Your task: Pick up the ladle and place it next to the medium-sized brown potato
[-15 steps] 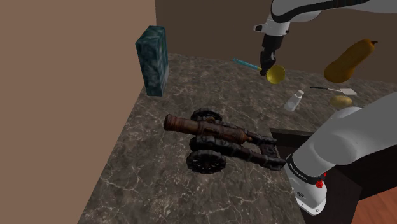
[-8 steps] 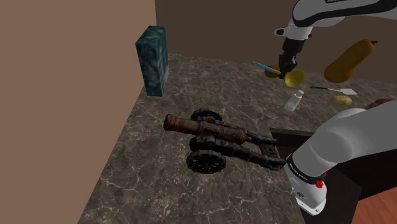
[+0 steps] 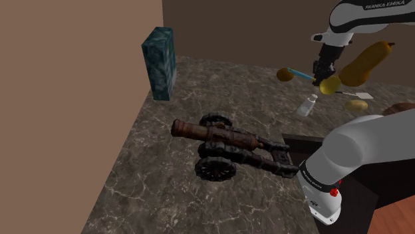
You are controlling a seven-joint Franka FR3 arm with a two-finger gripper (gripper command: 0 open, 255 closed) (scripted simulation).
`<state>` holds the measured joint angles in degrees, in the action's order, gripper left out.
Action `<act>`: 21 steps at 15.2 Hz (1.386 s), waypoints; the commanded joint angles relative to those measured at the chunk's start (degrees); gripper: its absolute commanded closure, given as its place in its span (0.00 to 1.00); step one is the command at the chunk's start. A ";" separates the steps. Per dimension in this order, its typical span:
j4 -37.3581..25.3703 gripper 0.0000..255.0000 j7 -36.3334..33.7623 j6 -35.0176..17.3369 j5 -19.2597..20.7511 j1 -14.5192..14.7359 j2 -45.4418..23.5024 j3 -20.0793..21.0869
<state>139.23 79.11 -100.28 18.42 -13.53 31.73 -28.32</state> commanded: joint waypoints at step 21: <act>5.14 1.00 10.16 -11.90 7.58 -4.41 -4.24 -12.62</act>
<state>143.80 89.26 -111.20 25.83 -17.94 27.86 -40.57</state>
